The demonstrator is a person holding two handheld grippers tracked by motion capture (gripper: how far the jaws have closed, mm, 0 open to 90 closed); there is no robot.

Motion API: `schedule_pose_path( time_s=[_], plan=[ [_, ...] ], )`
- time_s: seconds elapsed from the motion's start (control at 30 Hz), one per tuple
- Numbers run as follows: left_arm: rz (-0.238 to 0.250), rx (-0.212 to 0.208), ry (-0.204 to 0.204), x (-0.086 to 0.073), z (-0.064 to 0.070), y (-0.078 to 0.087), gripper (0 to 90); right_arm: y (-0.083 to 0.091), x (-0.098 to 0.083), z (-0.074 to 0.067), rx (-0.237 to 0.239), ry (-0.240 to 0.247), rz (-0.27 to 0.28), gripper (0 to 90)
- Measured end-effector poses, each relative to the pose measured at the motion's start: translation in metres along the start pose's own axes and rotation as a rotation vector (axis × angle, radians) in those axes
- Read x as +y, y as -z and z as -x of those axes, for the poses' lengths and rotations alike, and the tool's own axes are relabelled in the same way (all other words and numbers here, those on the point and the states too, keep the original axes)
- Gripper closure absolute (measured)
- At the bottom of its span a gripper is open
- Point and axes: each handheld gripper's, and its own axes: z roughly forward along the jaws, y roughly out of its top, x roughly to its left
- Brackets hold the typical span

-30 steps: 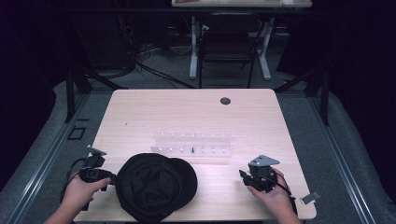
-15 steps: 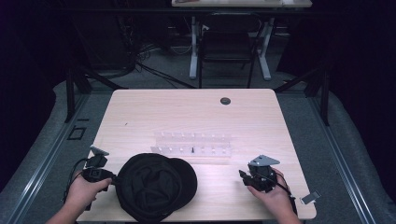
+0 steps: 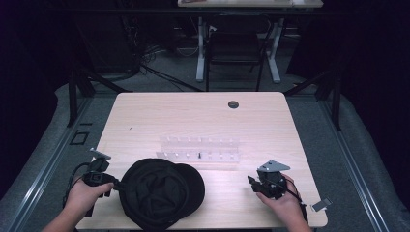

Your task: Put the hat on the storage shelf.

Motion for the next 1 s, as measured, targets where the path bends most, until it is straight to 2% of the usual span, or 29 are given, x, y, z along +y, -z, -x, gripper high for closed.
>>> schedule_pose_path(
  time_s=[0.13,0.17,0.4,0.47,0.57,0.6,0.7,0.83,0.87,0.9,1.0],
  plan=[
    [-0.007,-0.011,0.018,0.001,0.001,0.005,84.9,0.000,0.000,0.000,-0.002,-0.005,0.001,55.0],
    [-0.008,-0.037,0.026,0.001,0.000,0.007,85.0,0.000,0.000,0.000,-0.002,-0.005,0.002,55.0],
    [-0.008,-0.116,0.041,0.003,-0.001,0.020,85.3,0.000,0.000,0.000,-0.004,-0.005,0.001,55.0],
    [0.011,-0.146,0.055,0.003,0.000,0.024,85.3,0.000,0.000,0.000,-0.001,-0.009,0.002,55.0],
    [0.015,-0.160,0.063,0.004,0.003,0.030,85.4,0.000,0.000,0.001,-0.002,-0.008,-0.002,55.0],
    [0.014,-0.159,0.050,0.004,0.003,0.032,85.4,0.001,0.000,0.001,-0.004,-0.007,-0.004,55.0],
    [0.021,-0.177,0.064,0.005,0.006,0.036,85.4,0.001,0.000,0.001,-0.005,-0.005,-0.006,55.0],
    [0.017,-0.184,0.067,0.006,0.009,0.040,85.4,0.000,0.000,0.001,-0.001,-0.013,0.001,55.0],
    [0.018,-0.178,0.054,0.006,0.009,0.040,85.4,0.001,0.000,0.001,-0.001,-0.011,-0.003,55.0],
    [0.019,-0.185,0.067,0.006,0.010,0.041,85.4,0.001,0.000,0.001,0.000,-0.011,-0.002,55.0],
    [0.012,-0.182,0.054,0.007,0.013,0.043,85.4,0.001,0.000,0.002,-0.001,-0.009,-0.001,55.0]
  ],
)
